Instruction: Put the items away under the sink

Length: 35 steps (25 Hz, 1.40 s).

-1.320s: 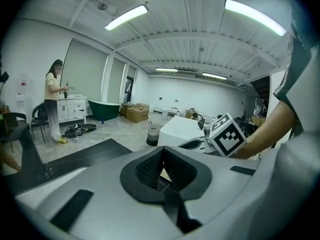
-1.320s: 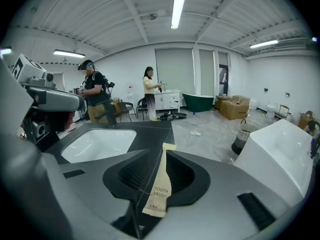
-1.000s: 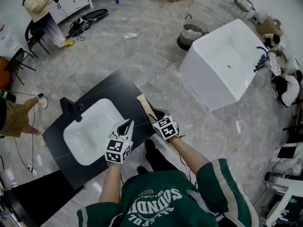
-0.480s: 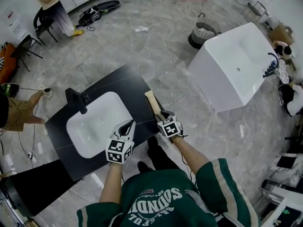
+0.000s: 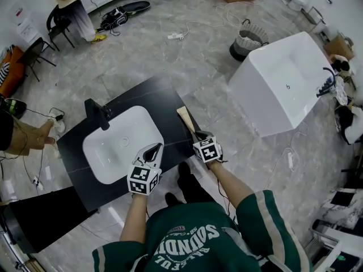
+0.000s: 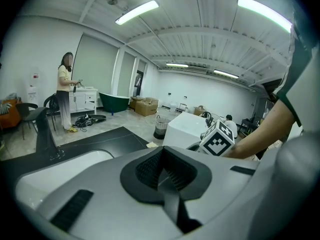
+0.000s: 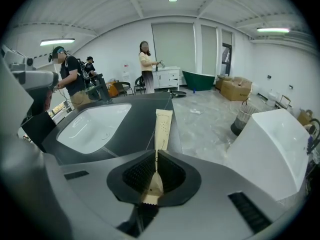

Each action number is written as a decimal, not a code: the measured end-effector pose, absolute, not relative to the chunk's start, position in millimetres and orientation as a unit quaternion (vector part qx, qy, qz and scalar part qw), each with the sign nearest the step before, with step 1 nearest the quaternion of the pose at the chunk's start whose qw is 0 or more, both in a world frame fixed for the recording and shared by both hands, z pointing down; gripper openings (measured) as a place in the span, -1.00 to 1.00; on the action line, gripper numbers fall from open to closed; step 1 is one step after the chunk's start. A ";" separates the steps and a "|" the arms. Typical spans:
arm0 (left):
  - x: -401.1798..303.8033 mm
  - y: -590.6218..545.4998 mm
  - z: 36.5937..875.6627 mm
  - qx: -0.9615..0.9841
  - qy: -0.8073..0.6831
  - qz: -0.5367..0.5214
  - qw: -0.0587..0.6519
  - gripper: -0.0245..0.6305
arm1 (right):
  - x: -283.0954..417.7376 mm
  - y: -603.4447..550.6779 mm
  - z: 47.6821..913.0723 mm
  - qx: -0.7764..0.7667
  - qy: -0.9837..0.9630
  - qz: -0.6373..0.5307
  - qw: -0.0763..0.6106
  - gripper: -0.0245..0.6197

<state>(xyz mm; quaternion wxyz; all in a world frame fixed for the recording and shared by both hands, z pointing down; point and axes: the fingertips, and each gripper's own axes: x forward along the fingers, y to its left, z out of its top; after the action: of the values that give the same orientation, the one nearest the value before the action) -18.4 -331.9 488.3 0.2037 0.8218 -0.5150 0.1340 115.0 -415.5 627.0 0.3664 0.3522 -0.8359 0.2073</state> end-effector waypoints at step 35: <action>-71.9 -61.1 457.1 0.771 -0.599 0.093 0.195 -0.89 | 61.2 -113.6 581.7 0.245 -0.890 0.145 0.357 -0.78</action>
<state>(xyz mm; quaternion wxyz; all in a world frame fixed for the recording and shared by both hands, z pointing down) -71.9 -61.1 457.1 0.1955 0.7707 -0.5992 0.0932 61.2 -113.6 581.7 0.3570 0.2445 -0.8898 0.1450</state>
